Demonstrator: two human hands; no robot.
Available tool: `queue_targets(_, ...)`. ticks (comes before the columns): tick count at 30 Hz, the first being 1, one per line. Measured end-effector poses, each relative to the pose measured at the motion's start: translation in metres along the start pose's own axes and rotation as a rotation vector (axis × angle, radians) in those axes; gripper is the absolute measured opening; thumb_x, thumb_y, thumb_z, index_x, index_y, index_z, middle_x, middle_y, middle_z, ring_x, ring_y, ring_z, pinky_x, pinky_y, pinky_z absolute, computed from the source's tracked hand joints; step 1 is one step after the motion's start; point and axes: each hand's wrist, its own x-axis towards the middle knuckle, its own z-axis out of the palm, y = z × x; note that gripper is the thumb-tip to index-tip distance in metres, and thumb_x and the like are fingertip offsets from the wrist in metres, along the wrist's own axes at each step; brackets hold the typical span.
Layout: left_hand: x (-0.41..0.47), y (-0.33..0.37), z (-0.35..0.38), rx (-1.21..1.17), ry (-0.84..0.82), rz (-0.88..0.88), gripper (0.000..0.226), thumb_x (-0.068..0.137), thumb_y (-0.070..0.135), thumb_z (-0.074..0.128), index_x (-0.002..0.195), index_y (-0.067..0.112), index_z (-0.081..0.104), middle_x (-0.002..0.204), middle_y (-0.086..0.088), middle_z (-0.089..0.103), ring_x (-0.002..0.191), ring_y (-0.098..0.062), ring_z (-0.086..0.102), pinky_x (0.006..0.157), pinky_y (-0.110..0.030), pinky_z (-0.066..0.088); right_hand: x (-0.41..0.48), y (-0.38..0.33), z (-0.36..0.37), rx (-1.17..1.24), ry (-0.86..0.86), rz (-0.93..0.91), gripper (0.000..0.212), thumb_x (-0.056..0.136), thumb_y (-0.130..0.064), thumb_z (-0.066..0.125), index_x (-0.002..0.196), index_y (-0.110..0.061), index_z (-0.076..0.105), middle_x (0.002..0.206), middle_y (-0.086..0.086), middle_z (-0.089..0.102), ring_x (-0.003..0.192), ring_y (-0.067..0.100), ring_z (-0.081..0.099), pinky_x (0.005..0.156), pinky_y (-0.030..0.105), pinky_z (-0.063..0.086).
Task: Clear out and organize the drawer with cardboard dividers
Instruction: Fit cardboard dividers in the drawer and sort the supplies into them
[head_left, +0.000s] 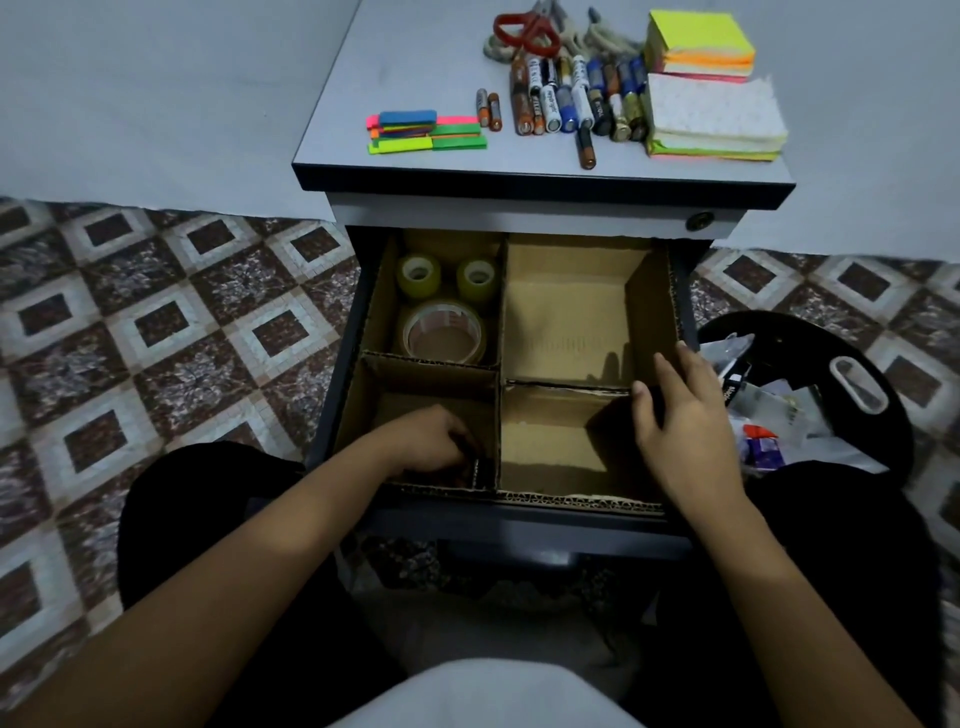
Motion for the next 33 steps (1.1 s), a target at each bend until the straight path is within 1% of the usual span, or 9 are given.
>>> queue_targets(5, 0.0, -0.002, 0.0, 0.036, 0.079, 0.034, 0.029, 0.09, 0.011, 0.057, 0.118, 0.015, 0.064, 0.109, -0.005, 0.066, 0.088, -0.012, 0.059, 0.062, -0.014, 0.044, 0.0, 0.0, -0.001, -0.004, -0.007, 0.003, 0.045, 0.095, -0.022, 0.05, 0.135, -0.001, 0.047, 0.147, 0.019, 0.035, 0.14, 0.031, 0.026, 0.115, 0.037, 0.019)
queue_targets(7, -0.002, -0.002, -0.001, 0.034, 0.13, 0.048, 0.028, 0.09, 0.016, 0.058, 0.118, 0.014, 0.063, 0.101, -0.005, 0.066, 0.082, -0.014, 0.061, 0.062, -0.019, 0.048, 0.0, 0.0, -0.003, 0.011, -0.01, -0.002, 0.045, 0.094, -0.021, 0.052, 0.134, -0.001, 0.047, 0.145, 0.02, 0.037, 0.138, 0.032, 0.029, 0.115, 0.039, 0.022)
queue_targets(11, -0.015, 0.006, -0.012, 0.008, 0.182, 0.096, 0.03, 0.09, 0.025, 0.059, 0.12, 0.016, 0.059, 0.099, -0.004, 0.067, 0.086, -0.017, 0.066, 0.077, -0.031, 0.054, 0.005, -0.002, -0.011, 0.052, 0.013, -0.028, 0.043, 0.091, -0.017, 0.057, 0.129, 0.002, 0.052, 0.132, 0.024, 0.048, 0.126, 0.038, 0.043, 0.108, 0.042, 0.034)
queue_targets(16, -0.048, 0.037, -0.044, -0.02, 0.256, 0.247, 0.005, 0.092, 0.026, 0.056, 0.093, 0.027, 0.061, 0.093, -0.001, 0.066, 0.084, -0.014, 0.064, 0.075, -0.03, 0.054, 0.027, -0.022, -0.038, 0.121, 0.017, -0.083, 0.042, 0.092, -0.022, 0.055, 0.13, -0.005, 0.052, 0.13, 0.016, 0.05, 0.122, 0.028, 0.047, 0.104, 0.033, 0.038)
queue_targets(18, -0.06, 0.055, -0.058, -0.049, 0.316, 0.332, 0.009, 0.092, 0.024, 0.055, 0.086, 0.03, 0.058, 0.088, 0.0, 0.065, 0.08, -0.012, 0.063, 0.069, -0.025, 0.052, 0.042, -0.036, -0.054, 0.154, 0.019, -0.108, 0.039, 0.093, -0.023, 0.054, 0.129, -0.008, 0.054, 0.128, 0.011, 0.054, 0.117, 0.022, 0.051, 0.096, 0.022, 0.035)
queue_targets(21, -0.067, 0.083, -0.08, -0.104, 0.447, 0.427, 0.007, 0.092, 0.023, 0.056, 0.087, 0.025, 0.06, 0.085, -0.004, 0.066, 0.078, -0.017, 0.064, 0.065, -0.025, 0.052, 0.067, -0.063, -0.077, 0.198, 0.013, -0.108, 0.033, 0.094, -0.023, 0.053, 0.125, -0.013, 0.058, 0.122, 0.005, 0.06, 0.109, 0.013, 0.054, 0.085, 0.013, 0.032)
queue_targets(24, -0.062, 0.109, -0.102, -0.145, 0.565, 0.465, 0.006, 0.092, 0.021, 0.056, 0.09, 0.021, 0.061, 0.085, -0.003, 0.066, 0.075, -0.013, 0.063, 0.059, -0.02, 0.051, 0.094, -0.087, -0.094, 0.239, 0.037, -0.133, 0.029, 0.093, -0.023, 0.055, 0.119, -0.012, 0.063, 0.116, 0.003, 0.065, 0.098, 0.009, 0.056, 0.079, 0.01, 0.033)
queue_targets(28, -0.05, 0.133, -0.133, -0.235, 0.7, 0.439, 0.009, 0.09, 0.012, 0.056, 0.084, 0.012, 0.064, 0.082, -0.012, 0.066, 0.069, -0.019, 0.061, 0.064, -0.029, 0.054, 0.132, -0.112, -0.097, 0.207, 0.013, -0.129, 0.024, 0.092, -0.022, 0.057, 0.106, -0.006, 0.068, 0.104, 0.008, 0.068, 0.083, 0.012, 0.057, 0.072, 0.022, 0.041)
queue_targets(33, -0.035, 0.144, -0.175, -0.206, 0.807, 0.351, 0.015, 0.087, 0.006, 0.056, 0.075, 0.011, 0.063, 0.08, -0.007, 0.064, 0.072, -0.018, 0.062, 0.064, -0.029, 0.057, 0.156, -0.13, -0.085, 0.009, -0.009, -0.108, 0.03, 0.092, -0.025, 0.056, 0.102, 0.003, 0.062, 0.105, 0.019, 0.064, 0.096, 0.031, 0.06, 0.073, 0.03, 0.044)
